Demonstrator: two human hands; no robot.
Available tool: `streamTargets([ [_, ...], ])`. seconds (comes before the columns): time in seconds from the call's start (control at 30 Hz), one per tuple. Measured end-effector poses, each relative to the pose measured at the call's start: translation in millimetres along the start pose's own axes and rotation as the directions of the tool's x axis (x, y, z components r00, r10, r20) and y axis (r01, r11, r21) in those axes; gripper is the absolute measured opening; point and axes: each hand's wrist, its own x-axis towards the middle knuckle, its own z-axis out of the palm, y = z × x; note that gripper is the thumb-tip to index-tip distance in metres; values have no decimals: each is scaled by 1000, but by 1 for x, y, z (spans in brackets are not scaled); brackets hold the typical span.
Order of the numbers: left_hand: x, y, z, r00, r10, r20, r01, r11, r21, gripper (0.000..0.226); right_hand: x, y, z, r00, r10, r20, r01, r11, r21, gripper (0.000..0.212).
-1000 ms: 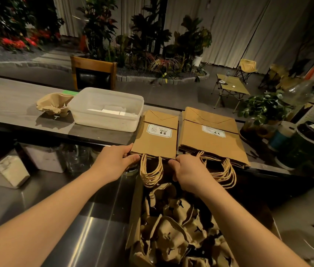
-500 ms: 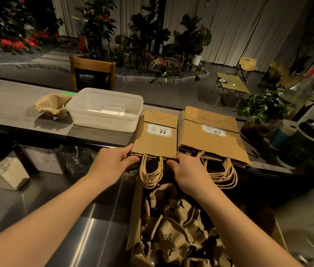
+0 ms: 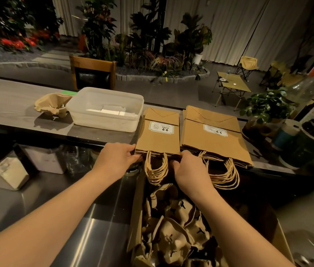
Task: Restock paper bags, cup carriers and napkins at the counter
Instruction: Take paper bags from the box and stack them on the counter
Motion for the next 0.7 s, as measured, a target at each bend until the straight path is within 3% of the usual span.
streamTargets([
  [0.13,-1,-4,-7,998,-34,60,40,995,-92,55,-7,-1,-3,999,30,41,-36,987,155,45],
  [0.27,-2,-10,-15,989,-138,-55,124,971,-204,39,-9,-5,-28,998,43,43,-49,987,152,38],
  [0.37,5,-5,-17,976,-179,-123,136,946,-294,32,15,-17,-56,999,37,-26,-28,957,288,30],
  [0.43,16,0,-14,972,-215,-100,163,913,-373,37,46,-25,-67,997,65,-43,-44,929,367,29],
  [0.53,32,11,-9,974,-225,-21,199,898,-393,41,90,-29,-69,991,121,50,-131,908,398,29],
  [0.63,48,19,-4,967,-249,48,248,886,-393,20,120,-29,-59,978,165,125,-200,912,358,26],
  [0.7,59,20,-2,967,-244,69,252,892,-375,23,131,-32,-52,969,187,159,-228,927,300,22],
])
